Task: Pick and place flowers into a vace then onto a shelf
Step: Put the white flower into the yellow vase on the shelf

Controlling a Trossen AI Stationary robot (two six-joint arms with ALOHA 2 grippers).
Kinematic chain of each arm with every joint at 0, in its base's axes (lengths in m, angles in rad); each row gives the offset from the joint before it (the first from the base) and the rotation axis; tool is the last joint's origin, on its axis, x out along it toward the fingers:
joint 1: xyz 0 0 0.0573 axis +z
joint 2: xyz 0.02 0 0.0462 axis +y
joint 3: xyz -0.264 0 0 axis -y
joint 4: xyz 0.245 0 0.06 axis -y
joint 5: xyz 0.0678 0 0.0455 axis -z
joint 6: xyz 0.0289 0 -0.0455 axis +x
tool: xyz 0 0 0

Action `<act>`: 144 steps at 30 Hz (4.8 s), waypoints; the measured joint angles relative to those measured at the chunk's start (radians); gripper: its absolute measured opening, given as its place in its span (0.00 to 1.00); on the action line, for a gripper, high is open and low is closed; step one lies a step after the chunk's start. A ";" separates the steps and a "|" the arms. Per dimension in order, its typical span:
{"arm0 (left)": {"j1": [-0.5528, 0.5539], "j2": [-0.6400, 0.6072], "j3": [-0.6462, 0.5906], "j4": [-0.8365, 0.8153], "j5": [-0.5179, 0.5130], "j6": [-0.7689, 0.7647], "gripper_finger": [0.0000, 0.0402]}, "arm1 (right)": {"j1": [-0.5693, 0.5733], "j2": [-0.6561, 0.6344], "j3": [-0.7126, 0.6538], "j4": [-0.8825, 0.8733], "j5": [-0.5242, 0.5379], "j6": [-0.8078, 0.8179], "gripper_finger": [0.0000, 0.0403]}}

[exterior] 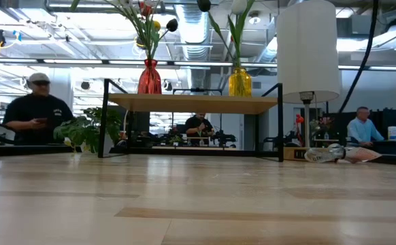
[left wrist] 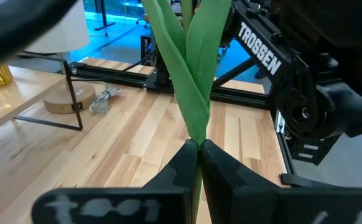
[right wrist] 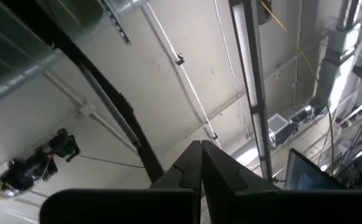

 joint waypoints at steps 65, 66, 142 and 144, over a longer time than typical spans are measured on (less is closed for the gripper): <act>0.034 -0.001 0.000 0.191 -0.088 0.022 0.00 | 0.080 -0.160 0.000 -0.111 1.088 -0.904 0.32; 0.034 -0.001 0.000 0.205 -0.067 0.021 0.00 | 0.078 -0.160 0.000 -0.112 1.088 -0.904 0.33; 0.082 -0.001 0.000 0.355 0.359 0.058 0.19 | 0.073 -0.159 -0.023 -0.693 1.085 -0.403 0.03; 0.082 -0.001 0.000 0.345 0.359 0.052 0.25 | 0.075 -0.159 -0.023 -0.693 1.086 -0.431 0.02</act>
